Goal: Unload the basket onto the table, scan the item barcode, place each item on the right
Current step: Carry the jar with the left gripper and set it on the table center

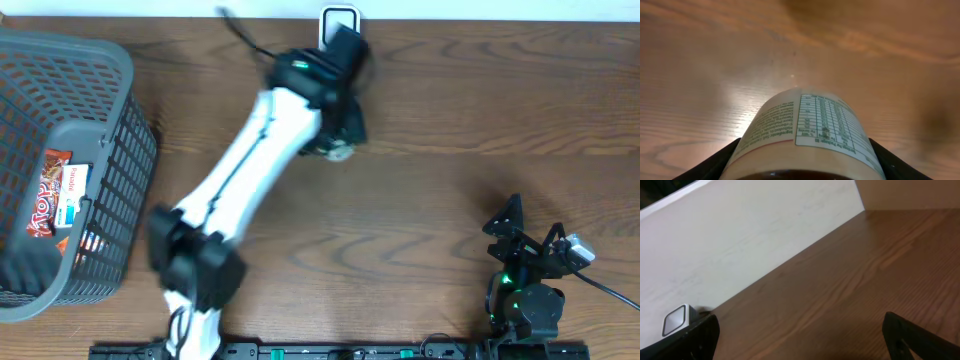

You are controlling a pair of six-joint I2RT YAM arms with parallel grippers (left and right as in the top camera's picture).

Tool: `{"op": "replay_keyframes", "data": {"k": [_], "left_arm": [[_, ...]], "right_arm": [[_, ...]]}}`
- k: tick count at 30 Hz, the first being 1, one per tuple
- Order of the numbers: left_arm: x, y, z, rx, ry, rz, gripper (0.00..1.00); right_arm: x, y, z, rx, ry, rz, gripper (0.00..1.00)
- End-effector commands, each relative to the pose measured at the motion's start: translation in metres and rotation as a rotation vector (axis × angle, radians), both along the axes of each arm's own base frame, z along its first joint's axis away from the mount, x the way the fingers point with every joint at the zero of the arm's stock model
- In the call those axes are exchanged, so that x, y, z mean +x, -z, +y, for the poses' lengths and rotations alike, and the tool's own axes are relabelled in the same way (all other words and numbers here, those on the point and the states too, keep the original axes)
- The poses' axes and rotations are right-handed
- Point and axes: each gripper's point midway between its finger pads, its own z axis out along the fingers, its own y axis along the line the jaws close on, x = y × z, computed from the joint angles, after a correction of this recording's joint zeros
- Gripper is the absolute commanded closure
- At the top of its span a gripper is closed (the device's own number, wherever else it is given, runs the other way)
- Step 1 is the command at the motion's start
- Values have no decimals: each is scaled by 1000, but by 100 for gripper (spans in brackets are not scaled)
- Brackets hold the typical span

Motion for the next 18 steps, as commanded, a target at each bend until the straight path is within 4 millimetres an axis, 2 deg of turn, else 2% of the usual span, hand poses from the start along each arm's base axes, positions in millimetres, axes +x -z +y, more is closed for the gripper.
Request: {"op": "replay_keyframes", "data": {"k": [1, 3, 6, 10, 14, 17, 18], "left_arm": [[-1, 51, -8, 121, 16, 69, 31], [-8, 86, -18, 163, 17, 137, 31], [-17, 117, -34, 196, 34, 176, 31], [-21, 142, -55, 199, 78, 161, 31], [-23, 154, -72, 199, 61, 123, 29], [-24, 147, -76, 187, 61, 108, 1], [-21, 137, -76, 178, 63, 94, 0]], "right_arm": [[-2, 1, -5, -16, 19, 9, 1], [-2, 1, -5, -16, 19, 9, 1], [-2, 1, -5, -16, 19, 9, 1], [-2, 1, -4, -16, 19, 9, 1], [-2, 1, -5, -16, 19, 9, 1], [-2, 1, -5, -16, 19, 9, 1], [-2, 1, -5, -16, 19, 9, 1]]}}
